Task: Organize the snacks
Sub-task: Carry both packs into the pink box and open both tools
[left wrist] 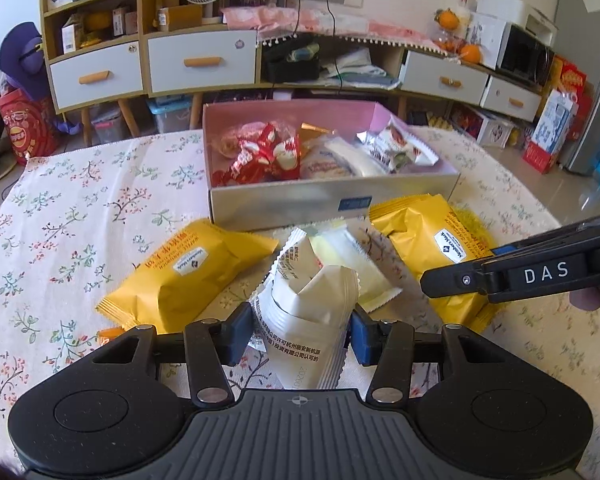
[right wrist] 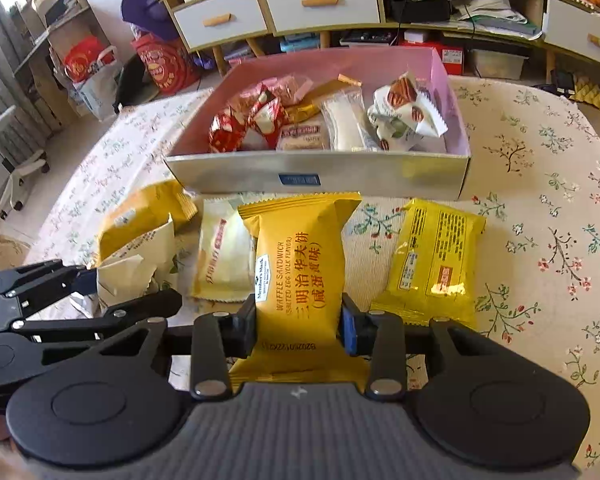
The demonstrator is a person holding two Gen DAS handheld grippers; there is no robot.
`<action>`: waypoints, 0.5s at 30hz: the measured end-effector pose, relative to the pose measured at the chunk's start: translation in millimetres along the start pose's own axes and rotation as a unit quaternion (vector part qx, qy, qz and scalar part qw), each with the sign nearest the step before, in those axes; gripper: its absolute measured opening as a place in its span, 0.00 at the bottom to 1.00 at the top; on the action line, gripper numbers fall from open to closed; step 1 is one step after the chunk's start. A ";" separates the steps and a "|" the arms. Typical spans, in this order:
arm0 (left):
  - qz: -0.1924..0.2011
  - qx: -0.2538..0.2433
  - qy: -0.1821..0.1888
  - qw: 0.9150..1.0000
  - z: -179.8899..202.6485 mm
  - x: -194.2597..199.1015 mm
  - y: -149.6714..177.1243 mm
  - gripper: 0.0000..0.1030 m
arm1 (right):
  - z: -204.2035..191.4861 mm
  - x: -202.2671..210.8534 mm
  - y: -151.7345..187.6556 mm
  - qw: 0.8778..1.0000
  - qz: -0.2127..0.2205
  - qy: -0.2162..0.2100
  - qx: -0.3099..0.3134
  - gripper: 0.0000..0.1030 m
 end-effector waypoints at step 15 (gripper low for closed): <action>0.023 0.009 0.015 1.000 4.7 -1.1 -70.0 0.46 | 15.2 26.9 -47.1 0.996 0.064 -0.003 -0.054 0.35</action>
Point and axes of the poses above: each gripper's, at about its wrist camera, not at the fingertips, and x roughly against the way its jaws point, z to its right, y to its underside, the point moved 5 cm from there along -x, roughly the way its jaws point, and after that the axes turned 1 degree about -x, right-handed, at the moved point
